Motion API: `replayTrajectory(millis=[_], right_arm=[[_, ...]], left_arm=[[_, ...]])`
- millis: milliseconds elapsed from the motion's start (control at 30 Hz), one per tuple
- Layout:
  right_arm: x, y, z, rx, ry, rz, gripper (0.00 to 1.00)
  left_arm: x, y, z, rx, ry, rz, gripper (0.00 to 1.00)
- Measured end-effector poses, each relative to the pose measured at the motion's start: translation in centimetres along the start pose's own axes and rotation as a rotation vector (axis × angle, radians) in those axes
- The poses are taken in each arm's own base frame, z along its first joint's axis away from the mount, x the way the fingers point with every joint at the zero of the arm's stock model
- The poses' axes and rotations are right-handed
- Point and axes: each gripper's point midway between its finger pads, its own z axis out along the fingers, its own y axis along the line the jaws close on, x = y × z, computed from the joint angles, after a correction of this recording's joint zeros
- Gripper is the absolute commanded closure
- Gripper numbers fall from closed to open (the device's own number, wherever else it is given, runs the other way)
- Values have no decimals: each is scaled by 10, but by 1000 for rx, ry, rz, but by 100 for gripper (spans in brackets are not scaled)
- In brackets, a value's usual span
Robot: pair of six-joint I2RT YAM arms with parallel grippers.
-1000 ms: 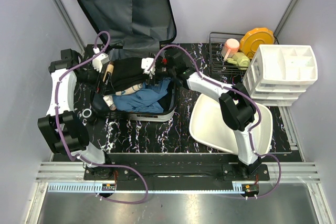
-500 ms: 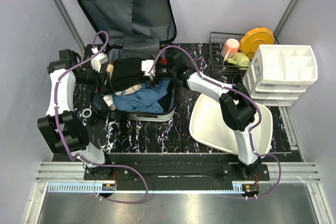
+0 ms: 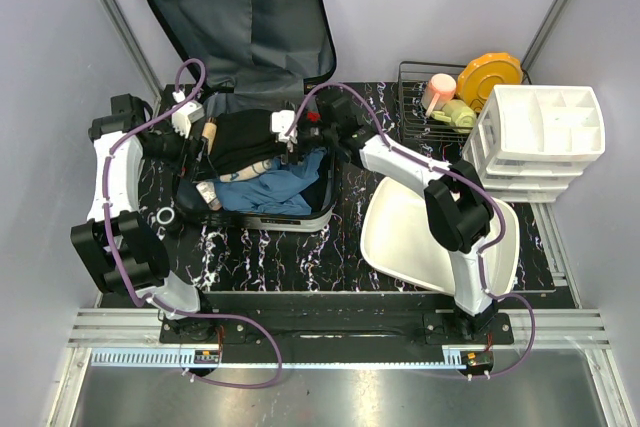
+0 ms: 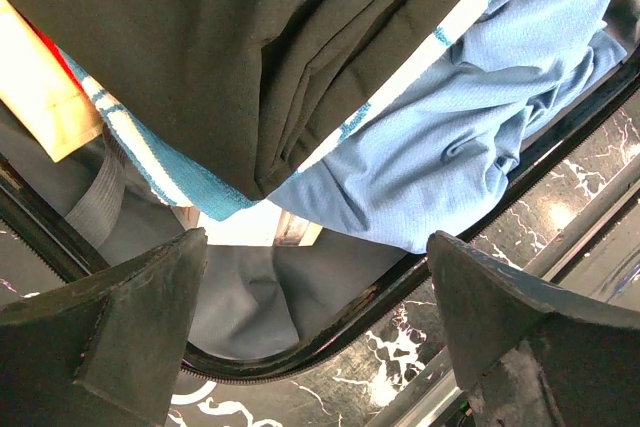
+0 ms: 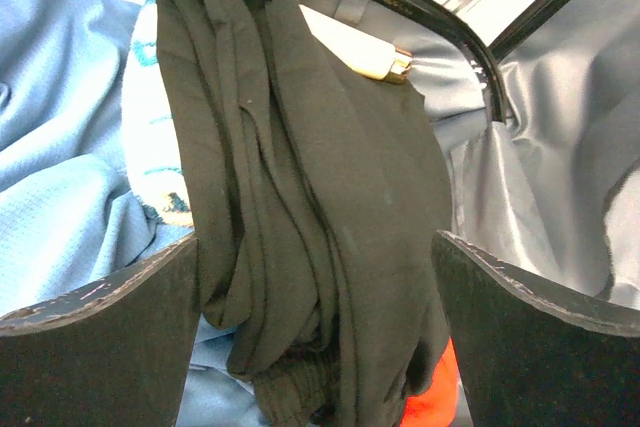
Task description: Open, take out, and arrange the luggage
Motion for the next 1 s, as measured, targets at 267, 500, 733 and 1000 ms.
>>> replayTrajectory(millis=[267,500,733,1000], right_arm=[[-3,-18,0,43,18,-12,3],[11,-17,5,32,54,-20,2],[19,-9,4,-4,82,-48,25],[24,-7,6,-35,102,-62,84]], left_arm=[[1,2,-1,-4,-3,-6,5],[-5,8,-1,-9,-6,-2,4],[-10,15,-2,-26,-9,11,1],[-12,27,-3,-68,-7,89,1]])
